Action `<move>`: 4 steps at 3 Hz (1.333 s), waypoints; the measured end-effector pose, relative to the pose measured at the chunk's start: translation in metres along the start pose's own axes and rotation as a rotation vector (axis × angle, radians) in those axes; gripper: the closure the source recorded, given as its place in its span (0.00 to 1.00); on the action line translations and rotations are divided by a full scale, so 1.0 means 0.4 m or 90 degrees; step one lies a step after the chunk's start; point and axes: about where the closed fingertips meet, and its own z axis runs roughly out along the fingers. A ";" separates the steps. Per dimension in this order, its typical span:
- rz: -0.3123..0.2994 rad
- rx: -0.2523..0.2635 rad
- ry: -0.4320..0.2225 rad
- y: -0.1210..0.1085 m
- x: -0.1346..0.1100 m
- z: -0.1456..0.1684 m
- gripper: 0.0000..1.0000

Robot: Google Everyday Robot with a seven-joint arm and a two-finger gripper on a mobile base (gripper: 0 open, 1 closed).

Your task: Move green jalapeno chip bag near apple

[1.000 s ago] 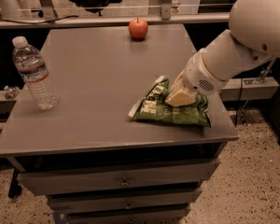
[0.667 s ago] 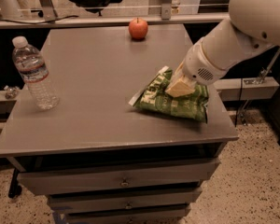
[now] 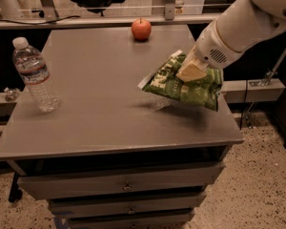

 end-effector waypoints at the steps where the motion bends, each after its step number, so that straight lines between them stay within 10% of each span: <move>1: 0.011 0.005 -0.009 -0.004 0.000 0.002 1.00; 2: 0.076 0.032 -0.042 -0.083 -0.010 0.029 1.00; 4: 0.274 0.133 -0.104 -0.417 -0.037 0.118 1.00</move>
Offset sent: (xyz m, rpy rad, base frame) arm 0.0947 -0.0198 -0.0047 0.2255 -0.0320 -0.3050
